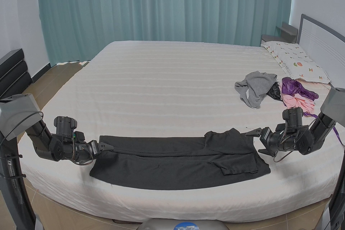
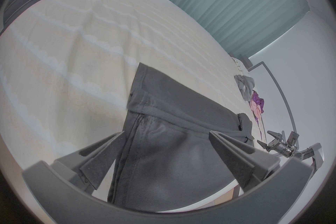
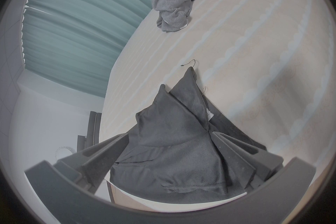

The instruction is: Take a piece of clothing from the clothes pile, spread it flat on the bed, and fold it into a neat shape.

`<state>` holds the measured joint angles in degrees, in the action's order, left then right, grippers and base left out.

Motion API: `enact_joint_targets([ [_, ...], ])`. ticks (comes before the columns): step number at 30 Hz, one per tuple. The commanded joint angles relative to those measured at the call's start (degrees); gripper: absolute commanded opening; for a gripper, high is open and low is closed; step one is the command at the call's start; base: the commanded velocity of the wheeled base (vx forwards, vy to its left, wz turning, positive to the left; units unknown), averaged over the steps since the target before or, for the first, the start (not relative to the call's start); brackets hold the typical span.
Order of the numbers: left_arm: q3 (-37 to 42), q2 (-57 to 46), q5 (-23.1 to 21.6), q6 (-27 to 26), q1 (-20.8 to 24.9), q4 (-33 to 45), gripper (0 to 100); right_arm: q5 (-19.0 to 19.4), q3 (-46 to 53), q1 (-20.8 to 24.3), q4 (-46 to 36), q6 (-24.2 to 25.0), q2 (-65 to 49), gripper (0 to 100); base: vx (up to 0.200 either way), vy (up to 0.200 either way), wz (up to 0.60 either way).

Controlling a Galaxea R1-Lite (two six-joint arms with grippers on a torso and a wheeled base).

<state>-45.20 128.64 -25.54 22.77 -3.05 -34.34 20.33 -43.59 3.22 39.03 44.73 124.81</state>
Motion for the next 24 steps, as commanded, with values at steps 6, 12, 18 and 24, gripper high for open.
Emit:
enact_joint_targets([
  [6,4.0,-1.5,0.2,-0.4,-0.6,-0.2,100,0.1,0.8,0.0,0.1,0.0,-0.4,100,0.0,0.0,0.0],
  [12,6.5,-1.5,-0.1,-4.0,-2.6,-0.3,100,0.1,0.8,0.0,0.1,0.0,-0.4,100,0.0,0.0,0.0],
  [18,7.8,-2.2,-0.5,-4.8,-3.0,-0.2,100,0.1,1.1,0.1,0.1,0.0,-0.4,100,0.0,0.0,0.0],
  [24,8.9,-2.2,-0.5,-4.9,-2.9,-0.3,0,0.1,1.1,0.0,0.1,0.0,-0.4,100,0.0,0.0,0.0],
])
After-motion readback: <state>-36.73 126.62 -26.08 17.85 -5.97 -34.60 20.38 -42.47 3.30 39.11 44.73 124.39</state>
